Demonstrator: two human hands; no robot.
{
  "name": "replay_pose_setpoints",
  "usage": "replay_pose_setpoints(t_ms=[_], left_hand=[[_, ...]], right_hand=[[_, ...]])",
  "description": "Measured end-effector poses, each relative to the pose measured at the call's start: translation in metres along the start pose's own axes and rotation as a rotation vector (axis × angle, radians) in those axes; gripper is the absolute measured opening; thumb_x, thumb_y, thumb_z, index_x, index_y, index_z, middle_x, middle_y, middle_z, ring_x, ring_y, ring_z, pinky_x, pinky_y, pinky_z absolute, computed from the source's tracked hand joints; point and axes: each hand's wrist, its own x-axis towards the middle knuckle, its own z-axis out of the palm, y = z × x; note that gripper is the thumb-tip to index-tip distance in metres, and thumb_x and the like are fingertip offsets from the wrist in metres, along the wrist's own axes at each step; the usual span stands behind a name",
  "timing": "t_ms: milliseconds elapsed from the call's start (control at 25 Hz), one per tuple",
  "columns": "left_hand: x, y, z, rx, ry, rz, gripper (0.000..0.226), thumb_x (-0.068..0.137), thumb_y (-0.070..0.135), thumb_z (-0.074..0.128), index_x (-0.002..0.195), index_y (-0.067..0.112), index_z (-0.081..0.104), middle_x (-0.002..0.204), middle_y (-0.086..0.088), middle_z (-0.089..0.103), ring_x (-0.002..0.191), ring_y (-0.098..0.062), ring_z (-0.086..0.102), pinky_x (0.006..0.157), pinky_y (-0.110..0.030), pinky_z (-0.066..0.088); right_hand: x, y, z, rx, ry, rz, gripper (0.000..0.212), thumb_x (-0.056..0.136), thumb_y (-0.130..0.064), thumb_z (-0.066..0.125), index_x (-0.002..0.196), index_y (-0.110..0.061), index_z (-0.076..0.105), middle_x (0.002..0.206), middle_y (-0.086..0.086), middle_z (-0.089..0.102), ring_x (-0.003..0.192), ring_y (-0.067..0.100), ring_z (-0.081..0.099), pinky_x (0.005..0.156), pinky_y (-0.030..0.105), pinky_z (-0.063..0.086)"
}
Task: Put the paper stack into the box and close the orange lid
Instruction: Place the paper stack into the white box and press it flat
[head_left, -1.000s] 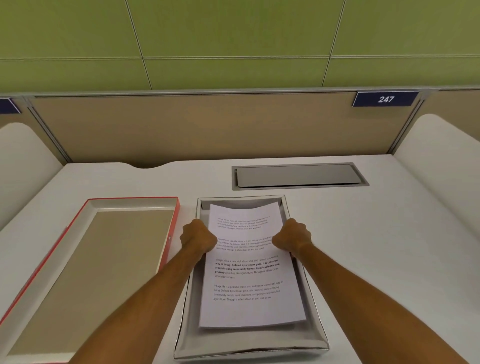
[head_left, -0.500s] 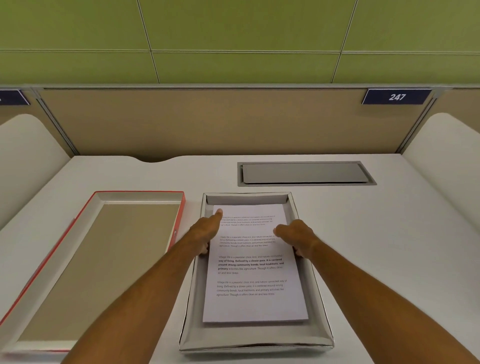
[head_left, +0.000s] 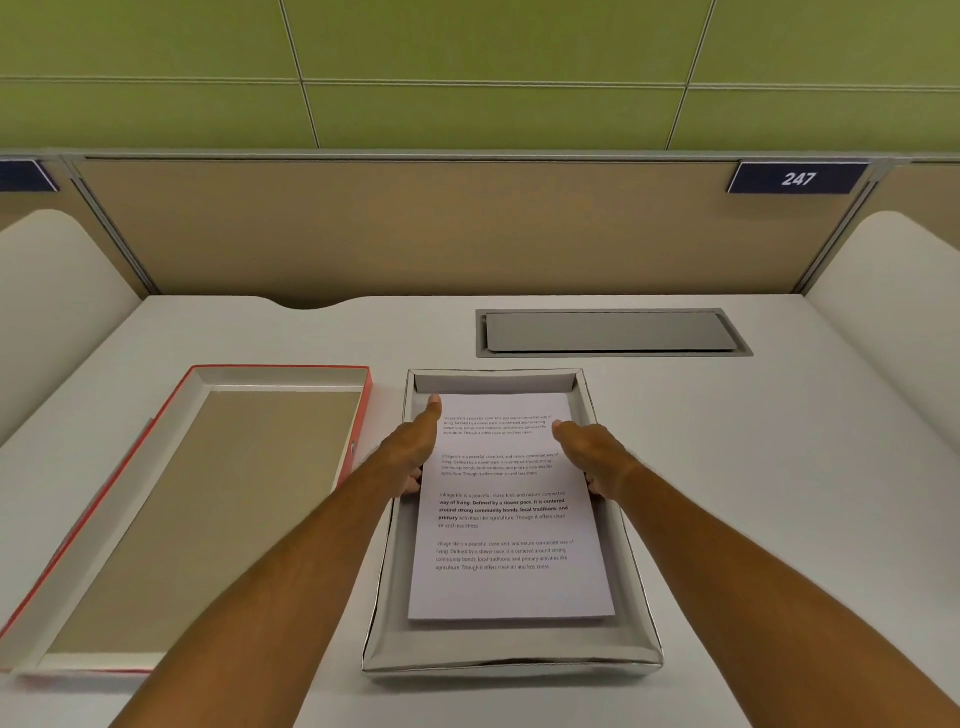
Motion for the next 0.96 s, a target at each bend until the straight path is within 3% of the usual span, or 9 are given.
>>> replay_pose_setpoints(t_ms=[120,200,240,320,400,480,600,840,960], left_hand=[[-0.011,-0.013,0.002,0.116,0.054,0.082,0.07,0.09,0.059,0.047,0.137,0.007,0.041,0.124,-0.014,0.06,0.105,-0.032,0.057,0.093,-0.045,0.046],[-0.023,-0.035,0.005,0.323,0.075,0.171,0.056,0.085,0.05,0.063,0.124,0.013,0.047,0.13,-0.01,0.059,0.091,-0.02,0.059,0.068,-0.027,0.049],[-0.029,-0.048,0.007,0.407,0.069,0.205,0.052,0.081,0.046,0.069,0.117,0.017,0.047,0.133,-0.008,0.059,0.091,-0.018,0.059,0.062,-0.023,0.048],[-0.039,-0.072,0.011,0.516,0.045,0.241,0.078,0.071,0.041,0.081,0.13,0.013,0.038,0.135,-0.006,0.058,0.105,-0.02,0.061,0.074,-0.025,0.053],[-0.048,-0.09,0.015,0.613,0.005,0.264,0.124,0.064,0.037,0.086,0.152,0.012,0.003,0.139,-0.004,0.052,0.109,-0.017,0.058,0.082,-0.023,0.05],[-0.056,-0.103,0.021,0.697,-0.019,0.285,0.142,0.062,0.032,0.088,0.149,0.017,-0.023,0.143,-0.005,0.043,0.112,-0.014,0.052,0.086,-0.022,0.049],[-0.066,-0.115,0.028,0.802,0.018,0.298,0.141,0.067,0.025,0.086,0.145,0.022,-0.032,0.149,-0.01,0.032,0.13,-0.024,0.044,0.104,-0.035,0.046],[-0.073,-0.117,0.035,0.896,0.1,0.271,0.12,0.081,0.014,0.074,0.148,0.022,-0.025,0.161,-0.01,0.014,0.145,-0.03,0.025,0.115,-0.04,0.032],[-0.074,-0.116,0.035,0.908,0.116,0.277,0.116,0.082,0.015,0.072,0.149,0.02,-0.021,0.16,-0.009,0.016,0.144,-0.029,0.028,0.115,-0.039,0.033]], right_hand=[[-0.018,0.004,0.001,-0.192,-0.004,-0.119,0.037,0.093,-0.038,0.053,0.103,-0.002,0.06,0.111,0.016,0.069,0.097,0.031,0.066,0.072,0.031,0.047],[-0.037,0.017,0.002,-0.36,-0.062,-0.245,0.034,0.087,-0.036,0.066,0.108,-0.011,0.057,0.111,0.004,0.067,0.083,0.017,0.064,0.063,0.02,0.05],[-0.048,0.026,0.004,-0.413,-0.118,-0.286,0.043,0.084,-0.036,0.071,0.116,-0.015,0.051,0.116,0.0,0.065,0.084,0.014,0.064,0.063,0.017,0.052],[-0.065,0.045,0.007,-0.497,-0.207,-0.325,0.079,0.077,-0.036,0.079,0.138,-0.013,0.033,0.135,0.004,0.058,0.106,0.021,0.065,0.08,0.026,0.059],[-0.074,0.061,0.01,-0.613,-0.262,-0.305,0.119,0.072,-0.038,0.083,0.155,-0.013,0.0,0.153,0.009,0.04,0.131,0.029,0.051,0.101,0.037,0.051],[-0.078,0.072,0.014,-0.739,-0.282,-0.257,0.137,0.069,-0.038,0.085,0.153,-0.02,-0.023,0.161,0.017,0.019,0.142,0.035,0.035,0.112,0.045,0.039],[-0.084,0.082,0.02,-0.852,-0.29,-0.238,0.136,0.074,-0.029,0.083,0.149,-0.022,-0.03,0.159,0.024,0.004,0.144,0.039,0.028,0.115,0.044,0.034],[-0.087,0.09,0.024,-0.894,-0.17,-0.333,0.114,0.085,-0.014,0.071,0.154,-0.019,-0.02,0.15,0.02,0.02,0.135,0.03,0.038,0.11,0.037,0.04],[-0.086,0.092,0.024,-0.886,-0.141,-0.357,0.111,0.086,-0.012,0.07,0.154,-0.019,-0.017,0.149,0.02,0.023,0.133,0.029,0.04,0.109,0.037,0.041]])
